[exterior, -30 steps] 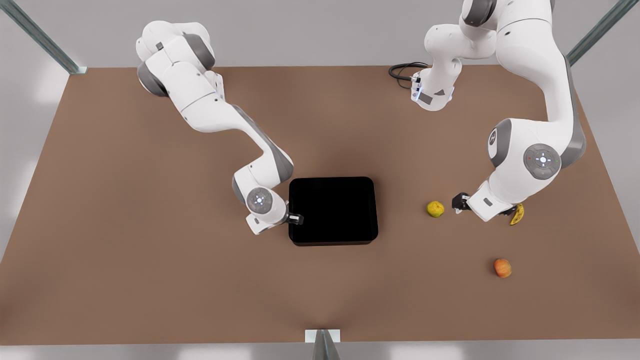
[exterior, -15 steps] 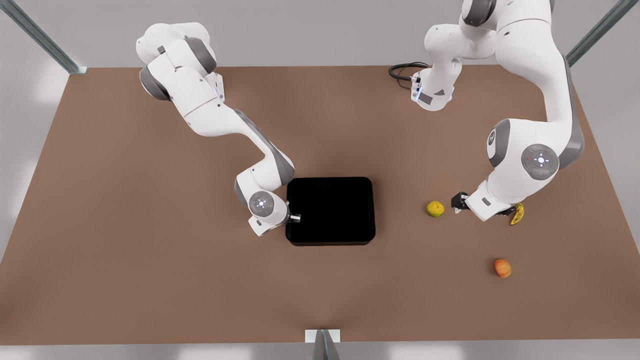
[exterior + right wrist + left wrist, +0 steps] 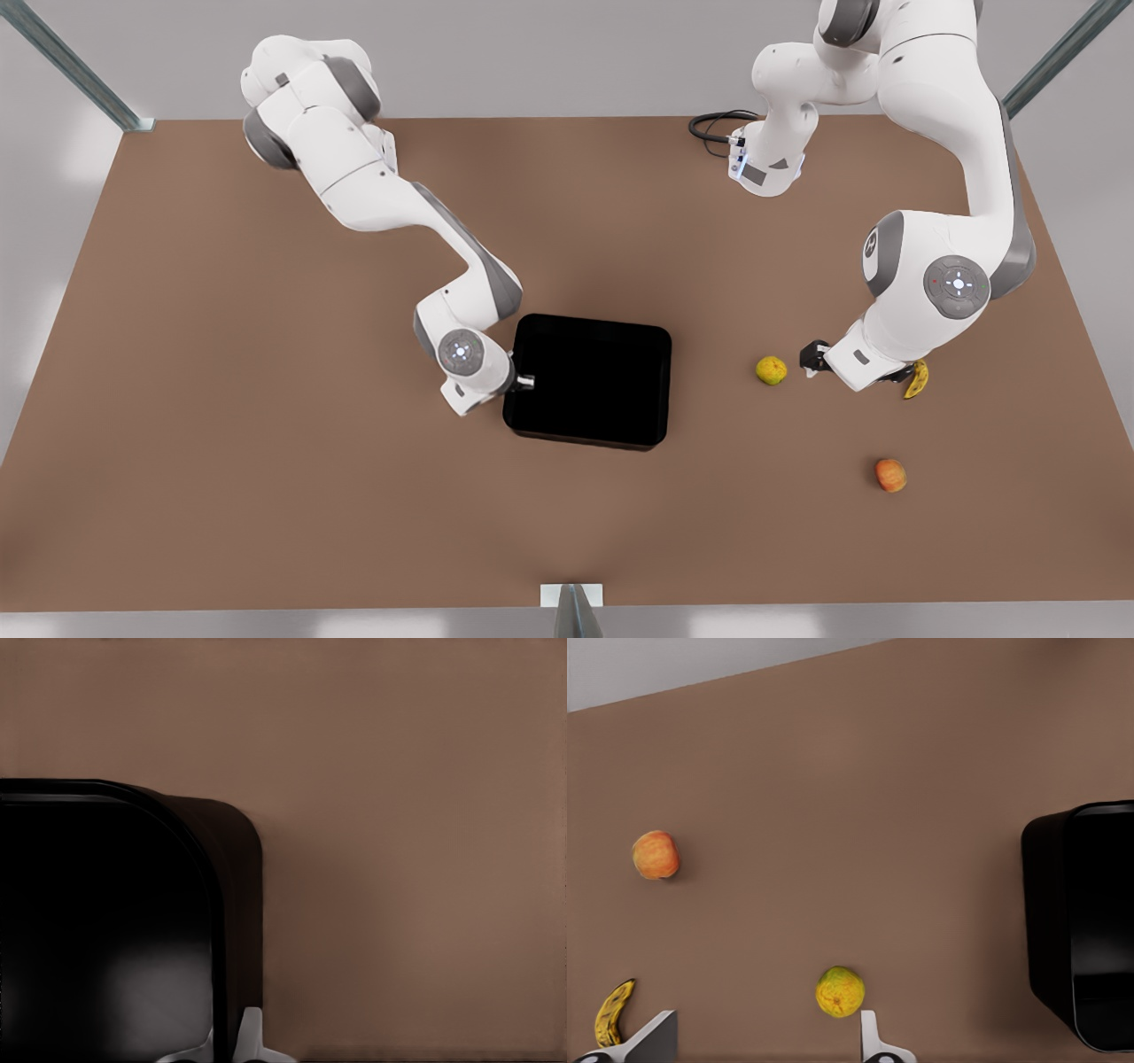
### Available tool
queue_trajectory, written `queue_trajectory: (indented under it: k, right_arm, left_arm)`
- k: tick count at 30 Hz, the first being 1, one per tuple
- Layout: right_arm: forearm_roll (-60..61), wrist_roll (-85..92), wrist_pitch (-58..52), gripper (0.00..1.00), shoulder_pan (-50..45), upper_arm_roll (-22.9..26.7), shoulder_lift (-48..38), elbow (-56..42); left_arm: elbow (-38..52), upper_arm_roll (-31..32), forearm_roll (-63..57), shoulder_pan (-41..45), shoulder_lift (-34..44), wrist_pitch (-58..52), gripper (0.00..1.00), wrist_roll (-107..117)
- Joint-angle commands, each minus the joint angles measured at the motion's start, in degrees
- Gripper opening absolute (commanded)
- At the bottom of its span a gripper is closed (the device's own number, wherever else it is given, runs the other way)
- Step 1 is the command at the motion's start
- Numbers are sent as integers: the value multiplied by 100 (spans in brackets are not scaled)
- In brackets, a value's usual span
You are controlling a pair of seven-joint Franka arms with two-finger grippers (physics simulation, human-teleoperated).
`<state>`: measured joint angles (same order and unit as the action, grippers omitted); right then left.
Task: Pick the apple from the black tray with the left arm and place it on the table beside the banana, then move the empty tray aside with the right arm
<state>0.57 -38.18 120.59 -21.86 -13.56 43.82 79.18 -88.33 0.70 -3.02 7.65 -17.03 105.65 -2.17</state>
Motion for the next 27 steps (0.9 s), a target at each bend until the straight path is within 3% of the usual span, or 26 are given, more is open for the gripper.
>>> queue_trajectory:
  k: [1,5,11,15,19,27]
  right_arm:
    - [-66,57,-378,8,32,-6,-154,-8]
    - [-22,759,-1037,8,401,117,-778,-52]
    - [848,3967,-2154,8,445,2111,-1262,-70]
    - [857,5672,-2136,6,445,3017,-1183,-70]
    - [1507,7263,-1767,5,560,3870,-550,-298]
    - [2026,8248,-809,5,788,4054,162,-298]
  left_arm:
    - [0,0,-5,0,6,-9,100,-20]
    - [0,0,-5,0,6,-9,100,-20]
    - [-8,0,-5,0,6,-9,100,-20]
    - [-8,0,-5,9,6,-9,100,-20]
    - [-8,0,12,26,-2,9,100,-29]
    - [27,0,4,18,-2,35,100,-29]
